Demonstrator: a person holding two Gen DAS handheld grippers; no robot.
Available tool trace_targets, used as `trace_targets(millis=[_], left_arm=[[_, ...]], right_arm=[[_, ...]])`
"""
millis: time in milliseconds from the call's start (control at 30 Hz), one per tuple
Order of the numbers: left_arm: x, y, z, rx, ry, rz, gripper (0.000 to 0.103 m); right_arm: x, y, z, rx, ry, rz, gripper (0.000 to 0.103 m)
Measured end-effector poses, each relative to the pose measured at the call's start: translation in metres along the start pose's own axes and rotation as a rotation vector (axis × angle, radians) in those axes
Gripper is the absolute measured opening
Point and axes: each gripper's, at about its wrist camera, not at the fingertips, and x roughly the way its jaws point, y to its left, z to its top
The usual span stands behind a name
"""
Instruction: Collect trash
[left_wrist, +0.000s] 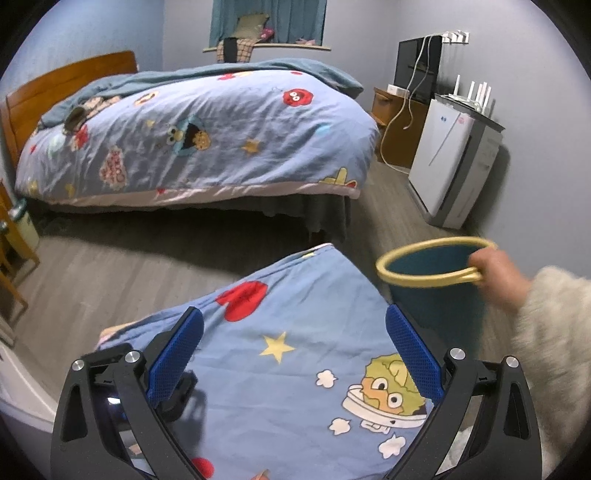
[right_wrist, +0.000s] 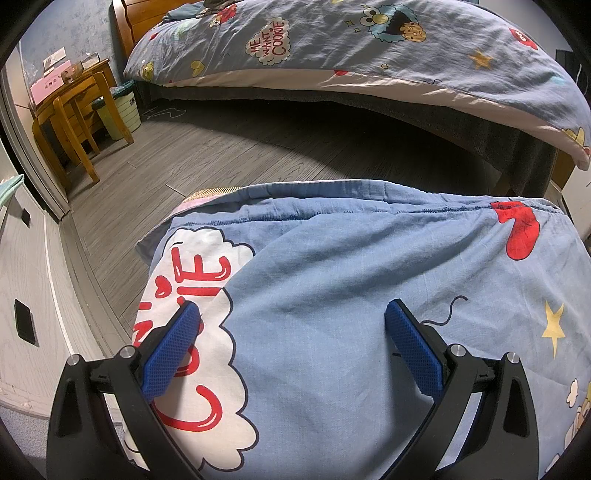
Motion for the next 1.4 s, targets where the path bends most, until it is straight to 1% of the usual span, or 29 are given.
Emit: trace_targets(millis=[167,200,267,300,333,400,467,500,600,667,833,933,1200,1400], left_arm=[[-0.005,0.004,-0.005,0.020,-0.017,0.028,0.098],[-0.006,0.005,-0.006,0.021,-0.022,0.043,0.098],[-0.009,0.010,-0.012,0.003,-0.036,0.120,0.098],[-0.010,0.014,-0.016,-0.020,-0.037,0.156,0.098],[-0.009,0.018,-0.021,-0.045,-0.024,0.172,0.098],[-0.006,0.027,-0.034,-0.108,0.035,0.167,0.098],[-0.006,0.033,-0.041,-0.157,0.066,0.152,0.098],[-0.008,0.038,-0.045,-0.192,0.070,0.150,0.098],[-0.017,0.055,-0.058,-0.301,0.045,0.149,0.098],[-0.017,0.064,-0.063,-0.341,0.042,0.137,0.098],[-0.011,0.075,-0.070,-0.366,0.056,0.185,0.098],[-0.009,0.078,-0.072,-0.380,0.061,0.187,0.098],[-0.009,0.065,-0.072,-0.296,0.041,0.224,0.098],[-0.008,0.066,-0.071,-0.301,0.051,0.206,0.098]], right_arm=[[0.000,0.000,0.000,0.000,0.000,0.000,0.098],[0.000,0.000,0.000,0.000,0.000,0.000,0.098],[0.000,0.000,0.000,0.000,0.000,0.000,0.098],[0.000,0.000,0.000,-0.001,0.000,0.000,0.098],[0.000,0.000,0.000,0.000,0.000,0.000,0.098],[0.000,-0.001,0.000,0.000,0.000,0.000,0.098],[0.000,-0.001,0.000,0.000,0.000,0.000,0.098],[0.000,-0.001,0.000,0.000,0.000,0.001,0.098],[0.000,-0.001,0.001,-0.001,0.000,0.001,0.098],[0.000,-0.001,0.001,-0.001,0.001,0.001,0.098],[0.000,-0.001,0.001,-0.001,0.001,0.001,0.098],[0.000,-0.001,0.001,-0.001,0.001,0.000,0.098],[0.000,-0.001,0.001,-0.001,0.001,0.000,0.098],[0.000,-0.001,0.001,-0.001,0.001,0.000,0.098]])
